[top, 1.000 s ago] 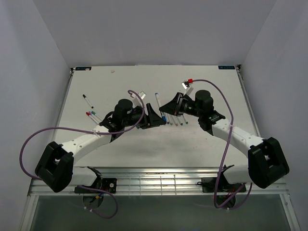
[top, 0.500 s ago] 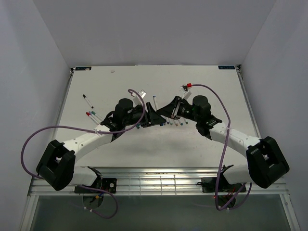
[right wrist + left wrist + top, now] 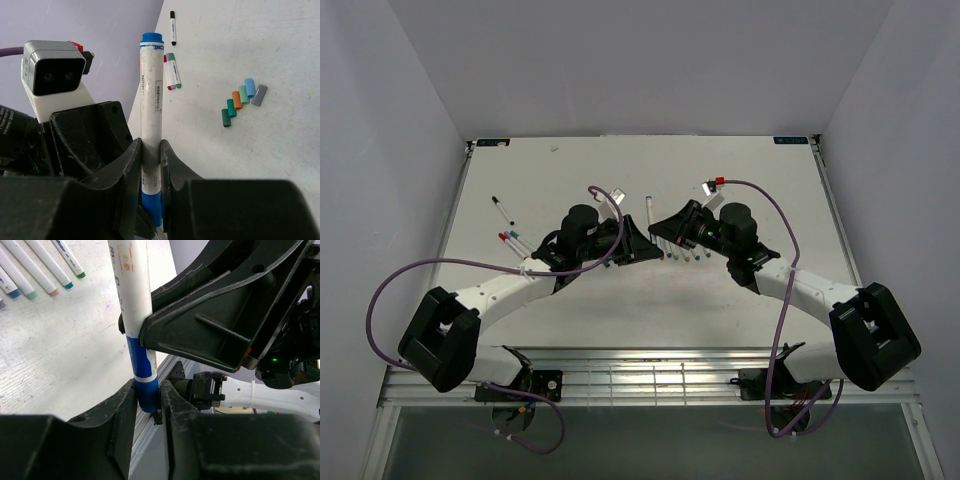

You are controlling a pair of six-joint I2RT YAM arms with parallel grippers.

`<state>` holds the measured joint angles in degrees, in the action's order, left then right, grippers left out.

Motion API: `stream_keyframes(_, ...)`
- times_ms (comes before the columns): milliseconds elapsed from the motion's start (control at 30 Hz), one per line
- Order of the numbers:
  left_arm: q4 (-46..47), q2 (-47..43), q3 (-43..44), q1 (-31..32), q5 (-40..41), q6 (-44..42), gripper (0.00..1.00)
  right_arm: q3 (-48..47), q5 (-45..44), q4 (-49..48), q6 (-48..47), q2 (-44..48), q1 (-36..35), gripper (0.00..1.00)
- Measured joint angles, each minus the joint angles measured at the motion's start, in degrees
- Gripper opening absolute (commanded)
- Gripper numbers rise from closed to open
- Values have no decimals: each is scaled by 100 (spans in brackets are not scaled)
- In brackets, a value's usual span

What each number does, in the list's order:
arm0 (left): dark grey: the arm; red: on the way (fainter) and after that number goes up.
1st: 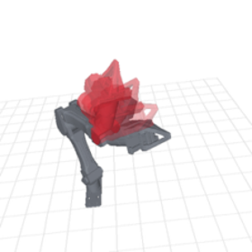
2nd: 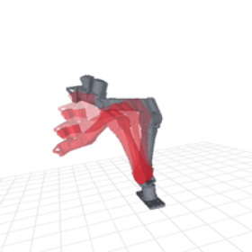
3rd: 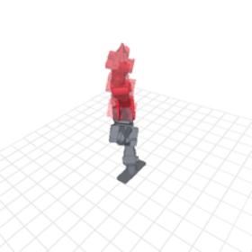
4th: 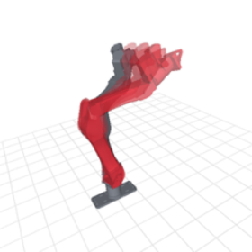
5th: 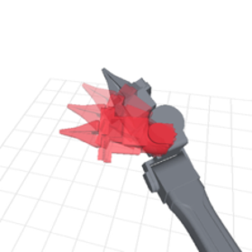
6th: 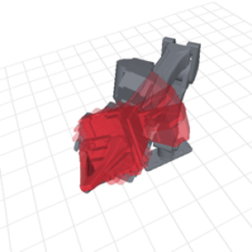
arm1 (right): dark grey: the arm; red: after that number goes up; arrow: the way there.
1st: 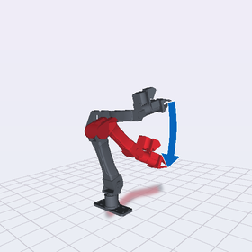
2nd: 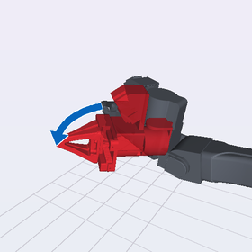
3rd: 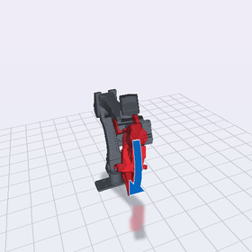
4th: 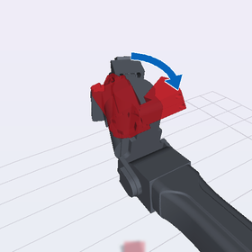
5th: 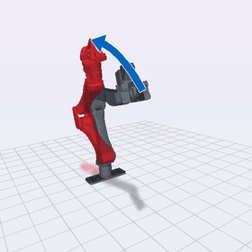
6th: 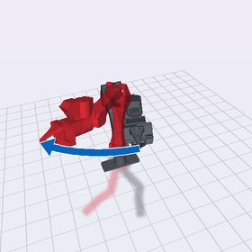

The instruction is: Open the pen caps

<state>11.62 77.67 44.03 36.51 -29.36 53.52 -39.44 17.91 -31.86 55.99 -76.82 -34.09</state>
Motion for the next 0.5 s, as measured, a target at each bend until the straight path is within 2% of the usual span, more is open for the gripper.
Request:
stream_keyframes(133,2,85,9,-2,-15,42,22,17,-105,-7,44,0,-7,8)
stream_keyframes(167,-4,105,20,-2,-17,46,15,31,-116,-7,46,0,-7,8)
stream_keyframes(233,0,155,44,-2,-37,61,8,37,-136,-7,13,0,-7,16)
stream_keyframes(267,-4,179,59,-2,-50,61,0,37,-136,0,-22,0,-7,20)
stream_keyframes(300,-2,195,63,-2,-59,61,0,37,-131,4,-74,0,-7,27)
stream_keyframes(400,-2,243,66,0,-76,57,0,13,-76,87,-284,-4,-7,38)
stream_keyframes(500,-9,282,70,0,-90,50,0,0,57,234,-520,-28,-20,43)
